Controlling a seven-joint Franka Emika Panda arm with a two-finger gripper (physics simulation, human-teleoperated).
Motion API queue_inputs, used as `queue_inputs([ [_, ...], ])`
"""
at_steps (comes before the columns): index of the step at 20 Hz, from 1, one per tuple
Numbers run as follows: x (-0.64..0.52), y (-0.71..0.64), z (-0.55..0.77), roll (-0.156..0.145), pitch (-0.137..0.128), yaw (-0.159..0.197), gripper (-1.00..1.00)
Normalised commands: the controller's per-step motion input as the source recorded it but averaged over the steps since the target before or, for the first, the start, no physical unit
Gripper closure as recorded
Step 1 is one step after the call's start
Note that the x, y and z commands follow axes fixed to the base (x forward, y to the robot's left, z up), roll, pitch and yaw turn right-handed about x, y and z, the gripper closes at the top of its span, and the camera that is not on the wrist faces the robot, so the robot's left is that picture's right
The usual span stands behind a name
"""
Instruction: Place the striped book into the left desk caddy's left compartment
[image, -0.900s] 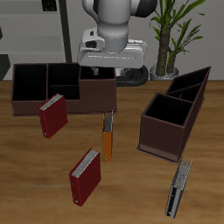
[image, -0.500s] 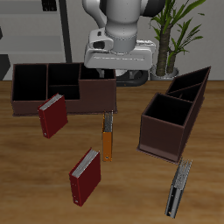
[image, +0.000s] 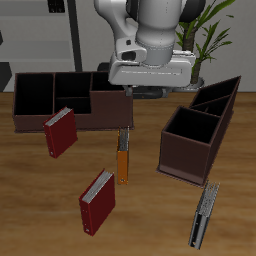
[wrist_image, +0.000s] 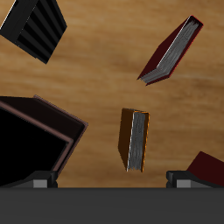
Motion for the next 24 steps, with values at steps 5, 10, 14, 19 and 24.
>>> queue_inputs([
  [5,0.37,0.34,0.05,0.026,-0.004,0.004,-1.00],
  [10,0.53,0.32,-0.06,-0.023,0.012,0.001,-1.00],
  [14,0.58,0.17,-0.09,-0.042,0.025,-0.037,-1.00],
  [19,0.45,0.08,-0.09,-0.033,-0.006,-0.020,-1.00],
  [24,0.31,0.10,-0.02,-0.010,-0.010,-0.052,-1.00],
])
